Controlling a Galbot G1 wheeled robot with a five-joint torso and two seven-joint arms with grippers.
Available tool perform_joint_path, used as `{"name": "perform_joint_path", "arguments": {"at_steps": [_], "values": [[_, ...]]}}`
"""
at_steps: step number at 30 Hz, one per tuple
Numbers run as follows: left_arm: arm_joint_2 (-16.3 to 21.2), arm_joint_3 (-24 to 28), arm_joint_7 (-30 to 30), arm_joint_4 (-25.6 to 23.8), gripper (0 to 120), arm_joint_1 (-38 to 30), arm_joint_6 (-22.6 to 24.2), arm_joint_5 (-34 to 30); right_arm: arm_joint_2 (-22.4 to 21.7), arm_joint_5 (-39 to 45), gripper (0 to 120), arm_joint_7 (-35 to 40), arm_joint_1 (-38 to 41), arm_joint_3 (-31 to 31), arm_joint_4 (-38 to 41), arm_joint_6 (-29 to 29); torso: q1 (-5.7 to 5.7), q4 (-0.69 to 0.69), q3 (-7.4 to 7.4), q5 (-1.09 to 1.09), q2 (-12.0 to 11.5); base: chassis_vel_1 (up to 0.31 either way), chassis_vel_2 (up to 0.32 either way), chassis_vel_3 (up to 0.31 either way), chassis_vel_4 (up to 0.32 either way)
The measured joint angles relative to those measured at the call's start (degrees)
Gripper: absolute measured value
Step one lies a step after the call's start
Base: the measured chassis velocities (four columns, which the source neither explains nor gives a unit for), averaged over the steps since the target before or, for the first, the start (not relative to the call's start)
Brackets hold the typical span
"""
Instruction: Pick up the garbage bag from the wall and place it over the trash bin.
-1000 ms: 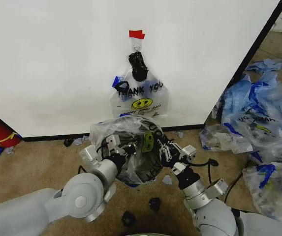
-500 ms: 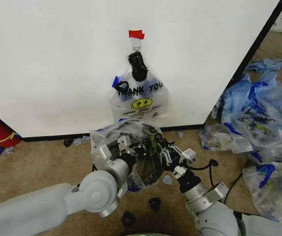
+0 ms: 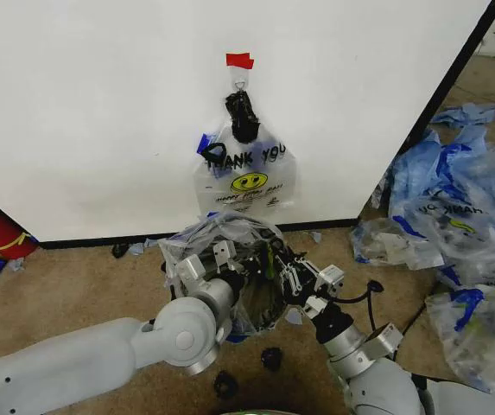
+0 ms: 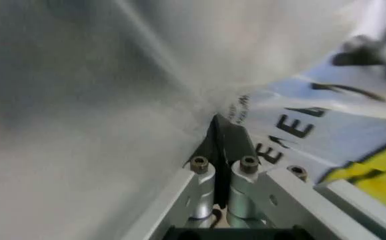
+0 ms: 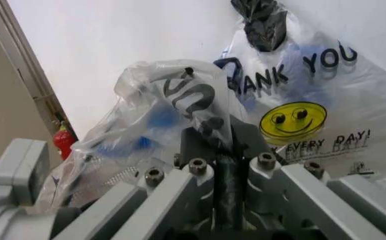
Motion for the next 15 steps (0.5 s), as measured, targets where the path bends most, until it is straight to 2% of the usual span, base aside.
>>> {"name": "perform_joint_path", "arguments": {"at_steps": [15], "values": [[-2.34,0.89,0.76,3.66,0,0.41,-0.35,1.2,-0.7,-1.07,1,-0.44,-1.11,0.06,0.58,0.45,0.0,0.0,-0.01,0.0,0.0,0.0,0.0,0.0,0.0]]}}
